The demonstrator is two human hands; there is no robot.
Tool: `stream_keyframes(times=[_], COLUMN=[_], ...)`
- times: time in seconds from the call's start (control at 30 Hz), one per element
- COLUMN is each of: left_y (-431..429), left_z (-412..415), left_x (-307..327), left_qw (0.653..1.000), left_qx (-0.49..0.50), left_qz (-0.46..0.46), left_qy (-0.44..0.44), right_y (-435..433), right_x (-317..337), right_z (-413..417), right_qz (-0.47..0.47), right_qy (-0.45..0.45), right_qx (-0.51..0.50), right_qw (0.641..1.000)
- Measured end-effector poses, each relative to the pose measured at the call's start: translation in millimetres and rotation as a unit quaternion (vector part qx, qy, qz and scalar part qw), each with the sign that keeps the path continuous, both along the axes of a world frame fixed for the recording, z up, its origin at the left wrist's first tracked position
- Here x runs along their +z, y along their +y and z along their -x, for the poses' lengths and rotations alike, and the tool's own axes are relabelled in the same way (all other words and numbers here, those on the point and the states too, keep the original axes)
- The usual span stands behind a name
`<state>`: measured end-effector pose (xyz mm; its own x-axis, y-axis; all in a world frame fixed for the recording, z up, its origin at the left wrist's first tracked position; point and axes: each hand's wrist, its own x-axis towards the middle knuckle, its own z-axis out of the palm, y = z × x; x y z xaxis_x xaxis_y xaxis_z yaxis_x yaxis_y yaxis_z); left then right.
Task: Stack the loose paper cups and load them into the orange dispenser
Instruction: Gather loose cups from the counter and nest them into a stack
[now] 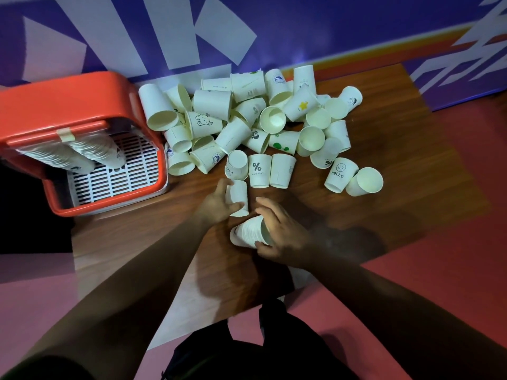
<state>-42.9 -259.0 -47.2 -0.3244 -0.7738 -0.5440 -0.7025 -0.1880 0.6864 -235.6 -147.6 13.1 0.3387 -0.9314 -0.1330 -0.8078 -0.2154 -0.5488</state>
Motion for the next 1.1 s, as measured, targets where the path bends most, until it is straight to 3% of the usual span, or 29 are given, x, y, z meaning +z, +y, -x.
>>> stream_keyframes(times=[0.13,0.27,0.37,0.47,0.57,0.7,0.8,0.97,1.1], left_y=[1,10,20,38,54,64,65,59,57], left_z=[-13,-30,-43,-54,-65,-81,-89,-93,-92], left_x=[0,8,10,8,6,8,12,22,29], left_qw=[0.991,0.973,0.952,0.932,0.910,0.882,0.877,0.861,0.784], left_qx=[0.130,0.213,0.272,0.321,0.368,0.420,0.419,0.419,0.462], left_qz=[-0.034,-0.057,-0.075,-0.086,-0.099,-0.104,-0.108,-0.143,-0.228], left_qy=[0.020,0.061,0.118,0.147,0.164,0.189,0.209,0.250,0.347], right_y=[5,10,15,32,50,53,44,16,5], right_x=[-9,-21,-26,-35,-52,-65,-65,-51,-22], right_z=[3,4,3,-12,-35,-44,-38,-20,-11], right_qz=[0.000,-0.105,-0.118,-0.077,-0.143,-0.229,-0.231,-0.305,-0.304], right_qy=[0.016,0.020,0.045,0.130,0.183,0.105,0.076,0.005,-0.044], right_qx=[0.006,-0.027,-0.036,0.038,0.086,-0.015,-0.060,-0.174,-0.192], right_qw=[1.000,0.994,0.991,0.988,0.969,0.968,0.968,0.936,0.932])
